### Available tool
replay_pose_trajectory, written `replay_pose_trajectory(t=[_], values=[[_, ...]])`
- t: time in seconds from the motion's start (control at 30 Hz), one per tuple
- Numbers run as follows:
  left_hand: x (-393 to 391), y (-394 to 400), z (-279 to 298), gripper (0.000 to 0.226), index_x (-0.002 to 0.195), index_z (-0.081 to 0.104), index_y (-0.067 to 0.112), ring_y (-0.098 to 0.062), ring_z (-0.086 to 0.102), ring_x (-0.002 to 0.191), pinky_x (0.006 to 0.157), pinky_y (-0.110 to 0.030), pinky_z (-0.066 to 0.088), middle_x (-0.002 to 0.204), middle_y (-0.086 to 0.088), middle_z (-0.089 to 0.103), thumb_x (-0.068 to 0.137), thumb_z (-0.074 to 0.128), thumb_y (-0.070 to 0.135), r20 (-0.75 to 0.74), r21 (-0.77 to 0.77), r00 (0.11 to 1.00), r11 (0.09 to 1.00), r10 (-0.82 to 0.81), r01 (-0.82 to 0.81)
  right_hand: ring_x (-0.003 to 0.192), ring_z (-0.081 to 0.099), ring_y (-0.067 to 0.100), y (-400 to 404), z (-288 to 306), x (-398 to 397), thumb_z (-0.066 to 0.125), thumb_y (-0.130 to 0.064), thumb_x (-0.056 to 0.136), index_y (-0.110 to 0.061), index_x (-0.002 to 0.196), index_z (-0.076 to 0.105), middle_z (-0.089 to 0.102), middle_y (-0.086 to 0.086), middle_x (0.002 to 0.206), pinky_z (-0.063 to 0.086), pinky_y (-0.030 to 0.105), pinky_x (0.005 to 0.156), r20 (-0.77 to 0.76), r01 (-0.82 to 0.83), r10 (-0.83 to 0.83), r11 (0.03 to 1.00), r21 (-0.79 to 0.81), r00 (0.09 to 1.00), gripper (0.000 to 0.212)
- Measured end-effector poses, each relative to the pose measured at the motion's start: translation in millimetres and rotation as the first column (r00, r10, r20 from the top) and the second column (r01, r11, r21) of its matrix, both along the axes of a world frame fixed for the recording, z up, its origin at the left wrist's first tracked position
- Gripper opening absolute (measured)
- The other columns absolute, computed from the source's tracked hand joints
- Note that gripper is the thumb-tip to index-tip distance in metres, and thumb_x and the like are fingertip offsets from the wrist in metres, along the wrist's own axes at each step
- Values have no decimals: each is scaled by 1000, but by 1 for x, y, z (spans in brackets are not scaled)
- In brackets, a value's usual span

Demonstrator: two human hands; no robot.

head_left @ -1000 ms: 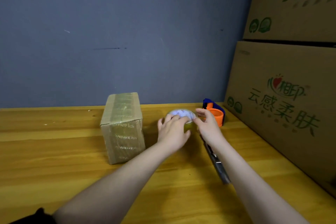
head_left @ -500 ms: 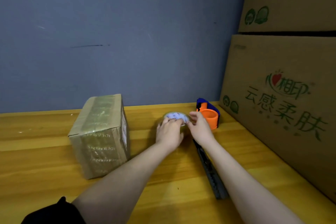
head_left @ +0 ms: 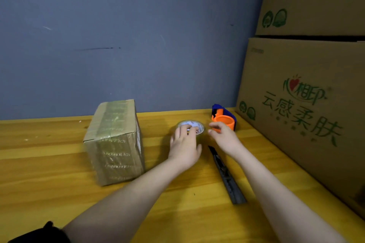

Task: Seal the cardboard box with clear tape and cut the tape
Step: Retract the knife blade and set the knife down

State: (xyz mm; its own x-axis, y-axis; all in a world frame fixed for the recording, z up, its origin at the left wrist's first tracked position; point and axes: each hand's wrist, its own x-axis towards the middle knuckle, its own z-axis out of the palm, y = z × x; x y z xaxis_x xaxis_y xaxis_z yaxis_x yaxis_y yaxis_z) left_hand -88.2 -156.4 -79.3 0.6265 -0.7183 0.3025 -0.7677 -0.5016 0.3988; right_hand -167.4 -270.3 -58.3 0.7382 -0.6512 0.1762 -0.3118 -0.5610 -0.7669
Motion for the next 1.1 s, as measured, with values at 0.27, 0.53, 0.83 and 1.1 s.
replay_pose_trajectory(t=[0.27,0.53,0.83,1.1], values=[[-60,30,12,37,129,41,11,-15,46,104,73,-21,48,112,-7,51,93,43,2,-877,-285,412,958,-247,-33,73,66,23,7,7,-56,49,-24,93,-9,100,67,71,6,96,50,30,53,-257,118,-98,991,66,962,24],[-91,23,7,30,81,53,19,-14,51,87,74,-27,34,86,-2,56,81,36,-6,-934,-356,116,915,-339,-189,90,67,31,36,-7,-69,50,-26,92,-20,96,64,68,9,101,58,43,72,-220,220,-177,957,189,959,16],[-95,24,8,37,119,50,14,-21,48,112,79,-28,37,116,-9,55,84,44,4,-925,-377,144,896,-351,-236,101,65,32,54,-22,-69,60,3,82,-8,106,63,68,19,110,51,47,91,-17,186,-191,925,332,981,26],[-97,26,6,31,112,49,24,-19,54,105,88,-29,43,105,-5,62,89,46,4,-882,-471,184,821,-433,-323,111,60,31,63,-26,-65,58,10,82,-20,99,60,63,18,122,48,45,98,248,113,-275,848,518,929,34]])
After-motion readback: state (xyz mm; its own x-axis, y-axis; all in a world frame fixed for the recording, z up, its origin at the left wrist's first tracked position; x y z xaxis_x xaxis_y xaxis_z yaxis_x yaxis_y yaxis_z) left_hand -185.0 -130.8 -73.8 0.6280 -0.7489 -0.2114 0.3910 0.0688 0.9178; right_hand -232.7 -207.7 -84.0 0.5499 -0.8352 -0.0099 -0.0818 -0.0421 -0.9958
